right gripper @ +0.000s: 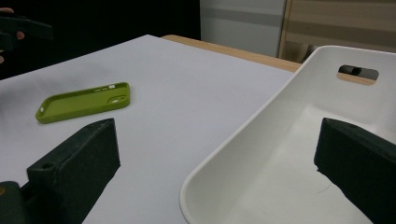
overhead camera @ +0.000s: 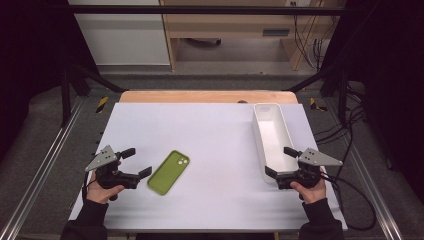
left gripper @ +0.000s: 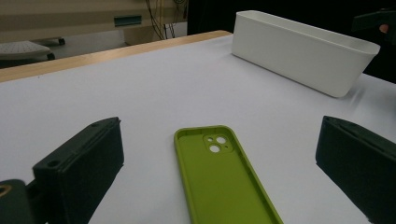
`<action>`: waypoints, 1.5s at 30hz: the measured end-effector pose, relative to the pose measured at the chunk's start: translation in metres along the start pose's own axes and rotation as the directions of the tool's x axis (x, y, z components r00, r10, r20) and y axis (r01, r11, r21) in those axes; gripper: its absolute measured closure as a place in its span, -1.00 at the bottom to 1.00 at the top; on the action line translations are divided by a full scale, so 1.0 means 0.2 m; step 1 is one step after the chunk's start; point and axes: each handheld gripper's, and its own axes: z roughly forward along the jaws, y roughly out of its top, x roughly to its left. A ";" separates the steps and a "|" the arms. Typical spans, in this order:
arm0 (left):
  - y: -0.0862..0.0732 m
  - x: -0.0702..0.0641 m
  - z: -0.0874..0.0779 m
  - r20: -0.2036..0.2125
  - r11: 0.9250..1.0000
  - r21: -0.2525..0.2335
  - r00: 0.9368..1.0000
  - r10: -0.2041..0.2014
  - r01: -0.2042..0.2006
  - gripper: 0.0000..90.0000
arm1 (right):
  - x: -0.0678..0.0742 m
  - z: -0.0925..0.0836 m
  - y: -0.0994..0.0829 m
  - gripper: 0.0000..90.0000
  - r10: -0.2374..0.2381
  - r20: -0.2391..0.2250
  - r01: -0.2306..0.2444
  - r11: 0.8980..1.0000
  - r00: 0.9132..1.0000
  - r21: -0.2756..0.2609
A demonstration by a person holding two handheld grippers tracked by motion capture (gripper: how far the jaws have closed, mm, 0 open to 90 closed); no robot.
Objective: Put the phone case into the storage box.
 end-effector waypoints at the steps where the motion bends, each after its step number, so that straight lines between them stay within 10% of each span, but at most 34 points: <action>1: 0.00 0.00 0.00 -0.001 1.000 0.001 1.000 0.002 -0.002 -0.98 | 0.00 0.00 0.00 -0.99 0.000 -0.001 0.000 1.000 1.000 -0.001; 45: 0.16 -0.04 0.11 -0.032 0.996 0.086 0.999 0.030 -0.027 -0.99 | 0.00 -0.03 0.01 -0.99 -0.005 0.011 0.005 1.000 1.000 -0.014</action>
